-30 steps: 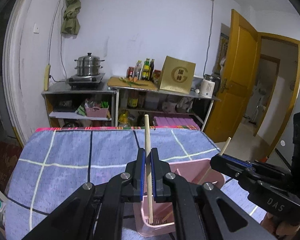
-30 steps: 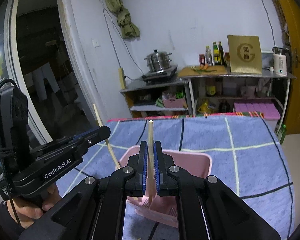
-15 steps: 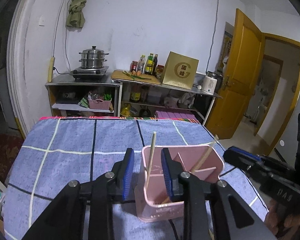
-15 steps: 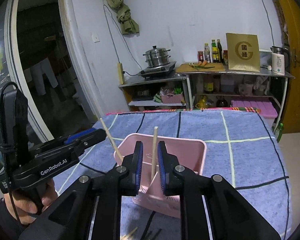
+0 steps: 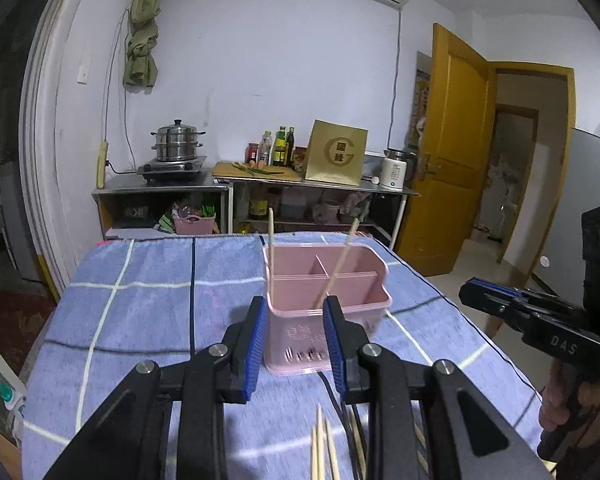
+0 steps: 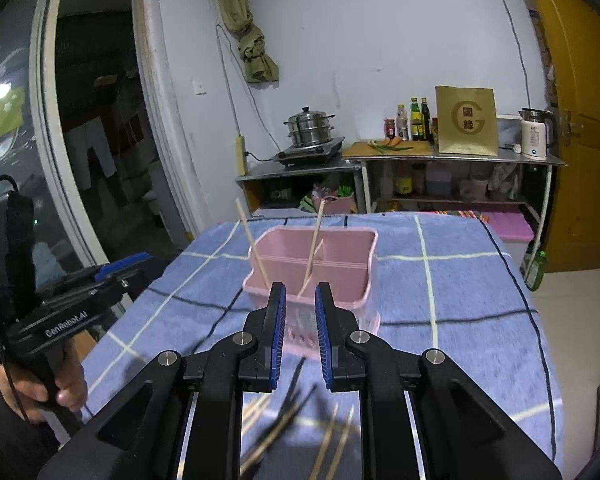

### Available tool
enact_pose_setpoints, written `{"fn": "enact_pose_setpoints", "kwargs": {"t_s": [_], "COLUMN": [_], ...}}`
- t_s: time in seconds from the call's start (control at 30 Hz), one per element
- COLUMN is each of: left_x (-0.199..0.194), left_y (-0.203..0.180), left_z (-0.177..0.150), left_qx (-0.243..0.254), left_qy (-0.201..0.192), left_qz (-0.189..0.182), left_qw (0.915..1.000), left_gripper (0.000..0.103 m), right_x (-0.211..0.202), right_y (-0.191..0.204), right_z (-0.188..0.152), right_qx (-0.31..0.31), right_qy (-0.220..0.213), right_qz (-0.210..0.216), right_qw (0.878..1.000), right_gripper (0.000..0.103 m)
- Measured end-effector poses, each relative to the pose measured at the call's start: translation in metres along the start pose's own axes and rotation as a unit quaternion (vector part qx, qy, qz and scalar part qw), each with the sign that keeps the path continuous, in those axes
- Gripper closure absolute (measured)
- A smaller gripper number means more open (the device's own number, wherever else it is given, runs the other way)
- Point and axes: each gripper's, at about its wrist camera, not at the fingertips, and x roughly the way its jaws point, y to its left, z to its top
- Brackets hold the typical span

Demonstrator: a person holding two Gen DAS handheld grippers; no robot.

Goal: Organize utensils
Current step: 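Move both open tools back down to the remaining chopsticks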

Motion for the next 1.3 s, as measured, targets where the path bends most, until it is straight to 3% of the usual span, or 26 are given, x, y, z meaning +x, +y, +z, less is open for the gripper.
{"fn": "enact_pose_setpoints", "kwargs": {"t_s": [0.37, 0.77, 1.3], "left_x": [-0.041, -0.059, -0.002], "left_y": [-0.01, -0.013, -0.005], "left_z": [-0.065, -0.11, -0.12], "left_qx": [0.002, -0.005, -0.002], "left_qy": [0.023, 0.047, 0.121], "left_qz": [-0.015, -0.012, -0.013], "left_qw": [0.9996, 0.9988, 0.9926], "left_gripper": [0.075, 0.075, 0.075], "right_x": [-0.037, -0.054, -0.019], "right_y": [0.013, 0.016, 0.006], "right_z": [-0.061, -0.102, -0.113], "right_qx": [-0.019, -0.01, -0.005], "right_qy": [0.01, 0.022, 0.069], "right_qz": [-0.032, -0.028, -0.031], "right_qw": [0.999, 0.999, 0.997], "right_gripper": [0.088, 0.088, 0.088]}}
